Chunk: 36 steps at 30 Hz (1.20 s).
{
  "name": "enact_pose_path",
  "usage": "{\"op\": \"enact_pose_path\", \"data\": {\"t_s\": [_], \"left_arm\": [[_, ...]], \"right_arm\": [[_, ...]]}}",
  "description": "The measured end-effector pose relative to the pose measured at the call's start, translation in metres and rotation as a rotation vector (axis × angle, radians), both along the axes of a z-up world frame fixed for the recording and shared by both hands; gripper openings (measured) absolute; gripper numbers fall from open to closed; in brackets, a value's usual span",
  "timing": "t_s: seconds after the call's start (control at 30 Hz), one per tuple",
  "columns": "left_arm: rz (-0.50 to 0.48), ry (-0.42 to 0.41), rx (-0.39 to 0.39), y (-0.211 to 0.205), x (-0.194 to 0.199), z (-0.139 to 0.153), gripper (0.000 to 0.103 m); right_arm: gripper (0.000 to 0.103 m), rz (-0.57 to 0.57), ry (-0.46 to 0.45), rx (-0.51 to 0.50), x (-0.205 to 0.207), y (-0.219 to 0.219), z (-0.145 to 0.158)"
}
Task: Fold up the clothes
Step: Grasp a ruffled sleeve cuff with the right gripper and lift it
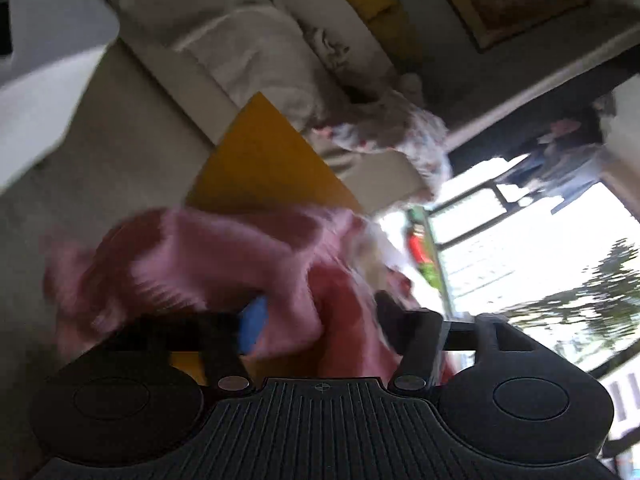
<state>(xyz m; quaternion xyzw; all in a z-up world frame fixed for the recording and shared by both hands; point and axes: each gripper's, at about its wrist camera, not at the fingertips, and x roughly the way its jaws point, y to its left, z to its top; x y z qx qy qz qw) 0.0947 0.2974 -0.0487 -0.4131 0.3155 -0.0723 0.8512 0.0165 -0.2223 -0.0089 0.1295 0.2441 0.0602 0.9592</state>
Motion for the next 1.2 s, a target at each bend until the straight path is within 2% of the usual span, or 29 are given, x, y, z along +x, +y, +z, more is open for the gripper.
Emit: {"op": "enact_pose_path", "data": {"t_s": [0.07,0.17,0.23,0.27,0.3,0.33,0.37,0.43,0.53,0.6,0.67,0.7,0.73,0.77,0.9,0.93,1.0,1.07,1.2], "left_arm": [[0.04,0.0,0.102,0.006,0.015,0.006,0.028],[0.116,-0.015,0.274,0.02,0.035,0.022,0.028],[0.158,-0.028,0.365,0.029,0.047,0.033,0.029],[0.149,-0.045,0.331,0.033,0.045,0.04,0.03],[0.133,-0.064,0.297,0.034,0.044,0.048,0.039],[0.095,-0.09,0.267,0.029,0.04,0.054,0.047],[0.047,-0.111,0.248,0.017,0.036,0.057,0.06],[-0.049,-0.147,0.214,-0.006,0.028,0.063,0.067],[-0.186,-0.154,0.204,-0.047,0.019,0.056,0.077],[-0.277,-0.158,0.197,-0.074,0.013,0.052,0.084],[-0.369,-0.162,0.19,-0.101,0.008,0.048,0.088],[-0.414,-0.164,0.187,-0.115,0.005,0.045,0.091],[-0.457,-0.163,0.173,-0.128,0.003,0.042,0.091],[-0.484,-0.153,0.138,-0.135,0.004,0.037,0.092],[-0.505,-0.124,0.124,-0.149,0.006,0.019,0.093],[-0.51,-0.117,0.121,-0.152,0.007,0.015,0.093],[-0.52,-0.102,0.114,-0.159,0.008,0.006,0.094],[-0.53,-0.088,0.107,-0.165,0.009,-0.003,0.094],[-0.536,-0.09,0.085,-0.169,0.008,-0.016,0.094]], "right_arm": [[0.072,0.017,0.018,0.007,0.006,0.002,0.0],[0.072,-0.01,0.043,0.056,0.012,-0.016,0.001],[0.071,-0.101,0.07,0.166,0.017,-0.047,0.0],[0.07,-0.151,0.087,0.233,0.02,-0.063,-0.002],[0.06,-0.183,0.107,0.327,0.022,-0.078,-0.007],[0.055,-0.215,0.127,0.423,0.024,-0.094,-0.013],[0.055,-0.246,0.147,0.519,0.026,-0.109,-0.018],[0.055,-0.292,0.159,0.705,0.032,-0.129,-0.034],[0.055,-0.384,0.16,0.792,0.049,-0.14,-0.047],[0.054,-0.407,0.152,0.707,0.068,-0.141,-0.047],[0.033,-0.408,0.16,0.603,0.09,-0.141,-0.044],[0.016,-0.384,0.169,0.527,0.104,-0.137,-0.037],[0.009,-0.36,0.177,0.45,0.118,-0.132,-0.03],[0.008,-0.335,0.185,0.373,0.132,-0.128,-0.023],[0.003,-0.235,-0.017,0.117,0.149,-0.101,0.04],[0.003,-0.239,-0.039,0.096,0.152,-0.1,0.048],[0.003,-0.287,0.004,0.086,0.161,-0.107,0.047],[0.003,-0.353,0.109,0.087,0.169,-0.123,0.031],[0.003,-0.449,0.22,0.181,0.161,-0.154,-0.003]]}}
